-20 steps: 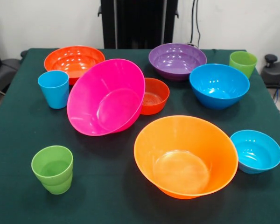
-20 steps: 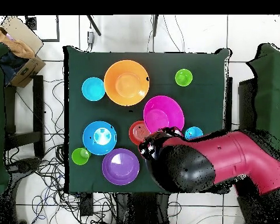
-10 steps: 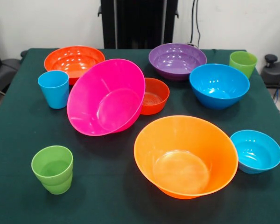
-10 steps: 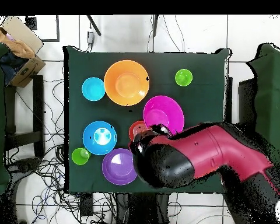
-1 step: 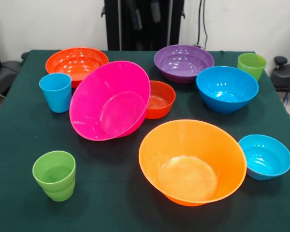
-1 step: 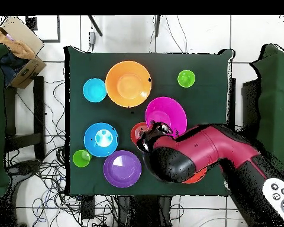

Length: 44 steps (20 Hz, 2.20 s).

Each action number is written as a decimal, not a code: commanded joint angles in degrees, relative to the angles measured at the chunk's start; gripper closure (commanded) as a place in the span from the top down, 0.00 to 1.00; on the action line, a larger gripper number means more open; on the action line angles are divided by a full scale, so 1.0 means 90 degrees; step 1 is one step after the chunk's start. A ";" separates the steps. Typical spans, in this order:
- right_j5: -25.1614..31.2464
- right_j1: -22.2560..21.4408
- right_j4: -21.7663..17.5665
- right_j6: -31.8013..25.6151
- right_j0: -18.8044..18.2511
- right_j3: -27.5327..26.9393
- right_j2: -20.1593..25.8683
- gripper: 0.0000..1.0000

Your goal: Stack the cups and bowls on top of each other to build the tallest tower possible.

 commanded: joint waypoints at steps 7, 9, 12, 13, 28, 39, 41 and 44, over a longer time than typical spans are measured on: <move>-0.0794 0.2639 -0.1036 -0.0245 0.0619 -0.0398 -0.1498 1.00; -0.0900 0.2663 -0.1176 -0.0223 0.0725 -0.0479 -0.1595 1.00; -0.1024 0.2866 -0.1350 -0.0381 0.0687 -0.0559 -0.1670 1.00; -0.1027 0.2871 -0.1369 -0.0392 0.0691 -0.0572 -0.1681 1.00; 0.0331 -0.0479 -0.1270 -0.1133 0.0791 -0.0346 -0.1304 1.00; -0.0198 -0.0588 -0.2242 -0.0223 0.1382 -0.0285 -0.1959 1.00; -0.0330 -0.0558 -0.2421 0.0014 0.1529 -0.0263 -0.2114 1.00; -0.0466 -0.0478 -0.2574 0.0281 0.1717 -0.0239 -0.2323 1.00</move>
